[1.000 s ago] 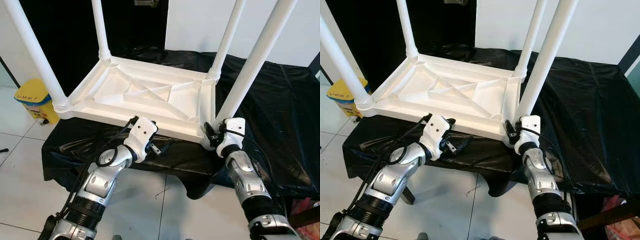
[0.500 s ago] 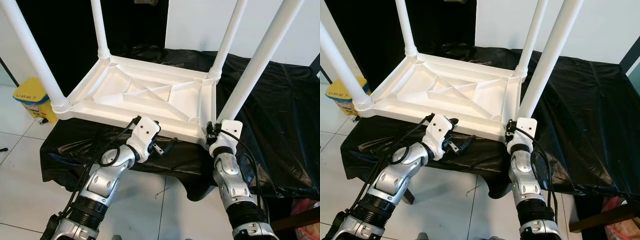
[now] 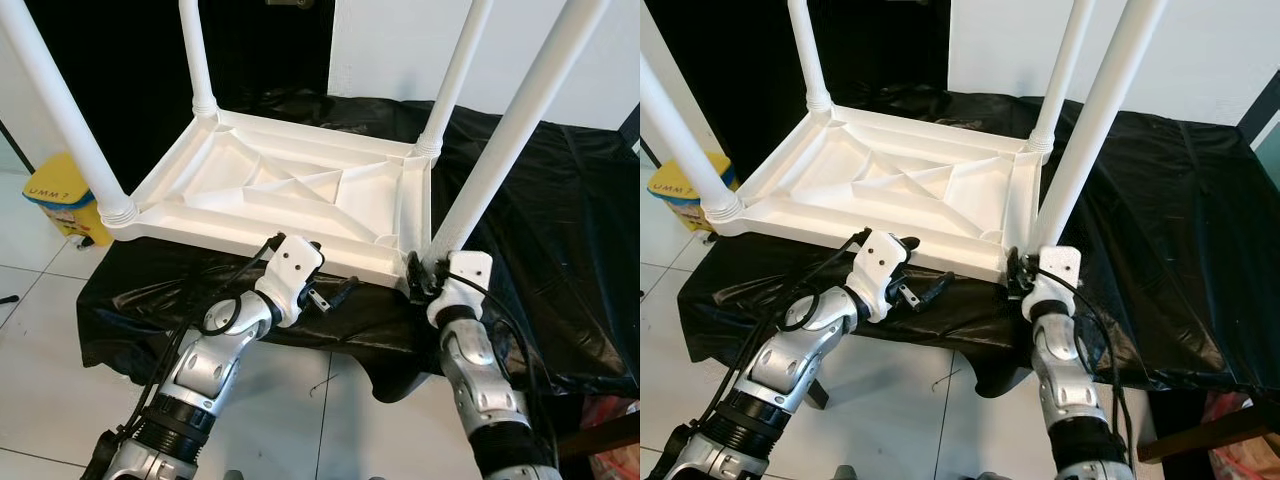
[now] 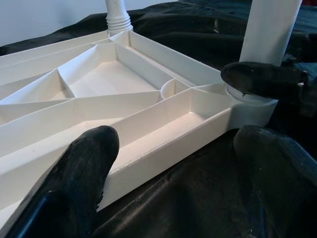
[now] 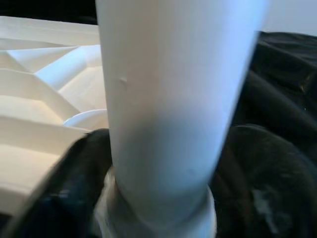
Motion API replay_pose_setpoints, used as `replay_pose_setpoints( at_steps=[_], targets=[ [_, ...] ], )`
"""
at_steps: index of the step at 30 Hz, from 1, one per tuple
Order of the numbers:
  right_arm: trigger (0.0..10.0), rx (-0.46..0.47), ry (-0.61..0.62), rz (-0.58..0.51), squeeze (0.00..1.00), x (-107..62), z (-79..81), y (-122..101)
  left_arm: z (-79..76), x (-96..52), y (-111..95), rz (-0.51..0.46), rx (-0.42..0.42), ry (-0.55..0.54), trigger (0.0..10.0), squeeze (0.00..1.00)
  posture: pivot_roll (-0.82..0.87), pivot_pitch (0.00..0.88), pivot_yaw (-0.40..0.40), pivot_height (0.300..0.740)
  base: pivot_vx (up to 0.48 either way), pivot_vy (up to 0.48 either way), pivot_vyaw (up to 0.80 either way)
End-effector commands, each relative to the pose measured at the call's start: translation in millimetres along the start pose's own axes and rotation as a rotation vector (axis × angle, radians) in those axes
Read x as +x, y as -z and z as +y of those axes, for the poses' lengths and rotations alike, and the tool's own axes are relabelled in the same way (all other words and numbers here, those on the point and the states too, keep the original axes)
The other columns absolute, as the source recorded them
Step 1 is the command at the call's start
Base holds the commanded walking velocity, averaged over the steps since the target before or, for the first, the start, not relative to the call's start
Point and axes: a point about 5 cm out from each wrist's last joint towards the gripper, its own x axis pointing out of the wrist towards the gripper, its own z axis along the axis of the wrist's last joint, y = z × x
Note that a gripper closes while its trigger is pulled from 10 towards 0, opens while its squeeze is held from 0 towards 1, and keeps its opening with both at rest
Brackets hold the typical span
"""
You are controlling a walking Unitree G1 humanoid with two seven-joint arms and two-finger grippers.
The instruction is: Building children table
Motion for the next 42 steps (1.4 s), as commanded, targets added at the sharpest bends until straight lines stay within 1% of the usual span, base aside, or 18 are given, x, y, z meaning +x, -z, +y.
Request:
replay_pose_setpoints(
  at_steps=[1,5,6,7,8,9,13,16,18,20,22,26,27,28,29,37,41,42],
  targets=[
    [10.0,0.011,-0.033,-0.020,1.00,-3.0,-3.4,-2,-7.6,0.8,2,0.008,0.000,0.077,10.0,0.00,0.02,0.038,-0.100,0.740,0.000,0.000,0.00],
    [10.0,0.017,-0.129,-0.006,1.00,-7.4,-12.8,0,-8.1,0.8,2,0.007,0.001,0.083,10.0,0.00,0.02,0.036,-0.098,0.740,0.000,0.000,0.00],
    [10.0,0.010,-0.211,0.003,0.30,-8.7,-13.2,0,-8.1,1.0,2,0.008,0.003,0.086,10.0,0.00,0.01,0.034,-0.090,0.740,0.000,0.000,0.00],
    [10.0,0.010,-0.211,0.003,0.30,-8.7,-13.2,0,-8.1,1.0,2,0.008,0.003,0.086,10.0,0.00,0.01,0.034,-0.090,0.740,0.000,0.000,0.00],
    [10.0,-0.011,-0.339,0.016,0.00,-9.9,-13.6,1,-8.2,1.5,2,0.009,0.005,0.092,10.0,0.00,0.01,0.032,-0.087,0.740,0.000,0.000,0.00],
    [10.0,-0.020,-0.382,0.023,0.00,-9.9,-14.0,1,-8.3,1.7,2,0.009,0.005,0.095,10.0,0.00,0.01,0.032,-0.087,0.740,0.000,0.000,0.00],
    [10.0,-0.055,-0.429,0.022,0.00,-6.4,-16.1,0,-8.3,2.3,1,0.008,0.007,0.100,10.0,0.00,0.00,0.031,-0.083,0.740,0.000,0.000,0.00],
    [10.0,-0.101,-0.494,0.027,0.00,10.1,-15.9,-5,-8.7,3.4,1,0.008,0.010,0.108,10.0,0.00,0.00,0.025,-0.079,0.740,0.000,0.000,0.00],
    [10.0,-0.101,-0.494,0.027,0.00,10.1,-15.9,-5,-8.7,3.4,1,0.008,0.010,0.108,10.0,0.00,0.00,0.025,-0.079,0.740,0.000,0.000,0.00],
    [10.0,-0.125,-0.538,0.034,0.00,22.8,-10.2,-7,-8.7,4.0,0,0.006,0.012,0.109,10.0,0.00,0.01,0.024,-0.083,0.740,0.000,0.000,0.00],
    [10.0,-0.136,-0.572,0.043,0.00,30.7,-6.9,-8,-8.4,4.2,-1,0.005,0.013,0.107,10.0,0.00,0.01,0.024,-0.083,0.740,0.000,0.000,0.00],
    [10.0,-0.145,-0.594,0.060,0.00,34.6,-5.4,-7,-7.5,2.8,-1,0.006,0.013,0.098,10.0,0.00,0.03,0.028,-0.091,0.740,0.000,0.000,0.00],
    [0.3,-0.145,-0.601,0.066,0.00,35.1,-4.9,-5,-7.3,2.1,0,0.007,0.011,0.093,10.0,0.00,0.03,0.031,-0.094,0.740,0.000,0.000,0.00],
    [0.3,-0.141,-0.606,0.073,0.00,35.4,-4.7,-4,-7.2,1.5,0,0.008,0.010,0.090,10.0,0.00,0.03,0.031,-0.094,0.740,0.000,0.000,0.00],
    [0.0,-0.143,-0.614,0.077,0.00,35.4,-4.8,-3,-7.1,0.8,0,0.008,0.009,0.087,10.0,0.00,0.04,0.033,-0.098,0.740,0.000,0.000,0.00],
    [0.0,-0.141,-0.623,0.101,0.00,33.5,-9.5,6,-5.7,-2.1,1,0.011,0.004,0.070,10.0,0.00,0.04,0.043,-0.100,0.740,0.000,0.000,0.00],
    [0.0,-0.133,-0.601,0.107,0.00,32.9,-11.8,8,-5.8,-1.7,0,0.011,0.003,0.069,10.0,0.00,0.04,0.045,-0.101,0.740,0.000,0.000,0.00],
    [10.0,-0.119,-0.571,0.116,0.00,31.4,-14.6,10,-6.3,-0.9,0,0.010,0.002,0.070,10.0,0.00,0.03,0.050,-0.099,0.740,0.000,0.000,0.00]
  ],
)
